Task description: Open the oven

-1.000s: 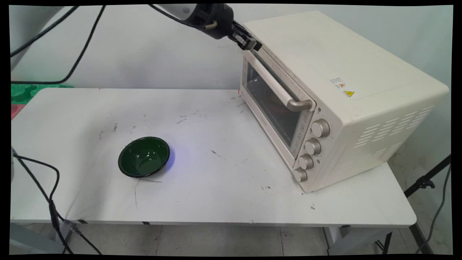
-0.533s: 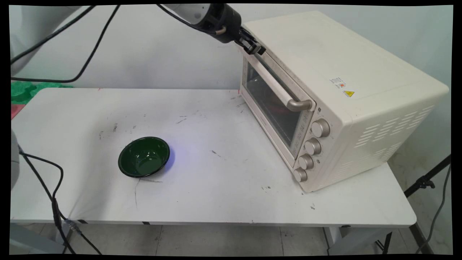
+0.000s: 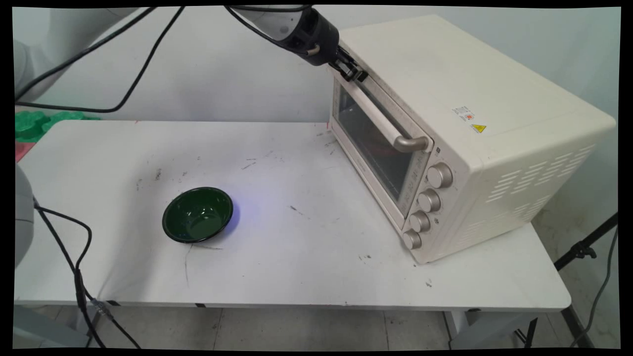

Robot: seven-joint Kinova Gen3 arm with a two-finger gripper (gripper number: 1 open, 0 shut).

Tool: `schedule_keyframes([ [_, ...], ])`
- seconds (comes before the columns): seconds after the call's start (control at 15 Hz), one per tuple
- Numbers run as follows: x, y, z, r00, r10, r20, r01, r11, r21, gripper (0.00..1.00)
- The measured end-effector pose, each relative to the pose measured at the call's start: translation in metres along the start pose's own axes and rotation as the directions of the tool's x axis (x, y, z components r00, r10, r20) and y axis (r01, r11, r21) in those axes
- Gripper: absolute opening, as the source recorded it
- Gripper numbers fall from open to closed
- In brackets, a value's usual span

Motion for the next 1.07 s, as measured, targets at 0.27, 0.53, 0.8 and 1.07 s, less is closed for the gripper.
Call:
schedule_keyframes([
  [0.27,-0.003,0.001,0.004,1.000,0.001,0.012,-0.001,1.000,0.002,0.00],
  [0.53,-0.008,0.003,0.006,1.000,0.004,0.023,-0.004,1.000,0.001,0.00],
  [0.8,-0.014,0.003,0.002,1.000,0.004,0.026,-0.004,1.000,0.000,0.00],
  [1.07,-0.023,0.001,-0.006,1.000,0.002,0.029,-0.002,1.000,0.002,0.00],
])
